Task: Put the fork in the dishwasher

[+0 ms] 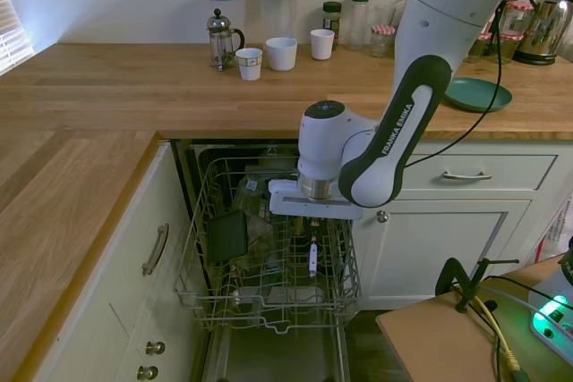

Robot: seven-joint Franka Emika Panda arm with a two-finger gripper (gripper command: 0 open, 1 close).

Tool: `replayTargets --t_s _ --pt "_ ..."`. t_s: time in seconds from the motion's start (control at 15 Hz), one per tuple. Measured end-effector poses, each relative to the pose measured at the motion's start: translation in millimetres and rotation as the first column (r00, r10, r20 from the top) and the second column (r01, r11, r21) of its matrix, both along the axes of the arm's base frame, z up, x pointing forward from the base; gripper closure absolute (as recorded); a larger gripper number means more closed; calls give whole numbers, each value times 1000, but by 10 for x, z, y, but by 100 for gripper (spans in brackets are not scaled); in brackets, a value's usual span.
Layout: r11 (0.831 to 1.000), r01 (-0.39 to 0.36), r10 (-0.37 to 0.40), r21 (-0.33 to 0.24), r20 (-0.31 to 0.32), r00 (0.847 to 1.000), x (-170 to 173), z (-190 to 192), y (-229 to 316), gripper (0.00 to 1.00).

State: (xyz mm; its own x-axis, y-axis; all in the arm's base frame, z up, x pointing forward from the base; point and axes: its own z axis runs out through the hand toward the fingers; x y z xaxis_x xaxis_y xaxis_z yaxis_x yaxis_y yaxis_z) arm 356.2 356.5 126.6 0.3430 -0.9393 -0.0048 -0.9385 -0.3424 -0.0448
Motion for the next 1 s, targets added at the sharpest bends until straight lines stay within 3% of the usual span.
replayTargets --t_s 0.07,0.13,1.0 --pt "1000 0 0 -2 -3 1000 23 -36 1 100" --pt "1000 1 -1 -3 -4 1000 54 -70 -1 0" --pt "1000 -7 7 -6 23 1000 213 -98 16 0"
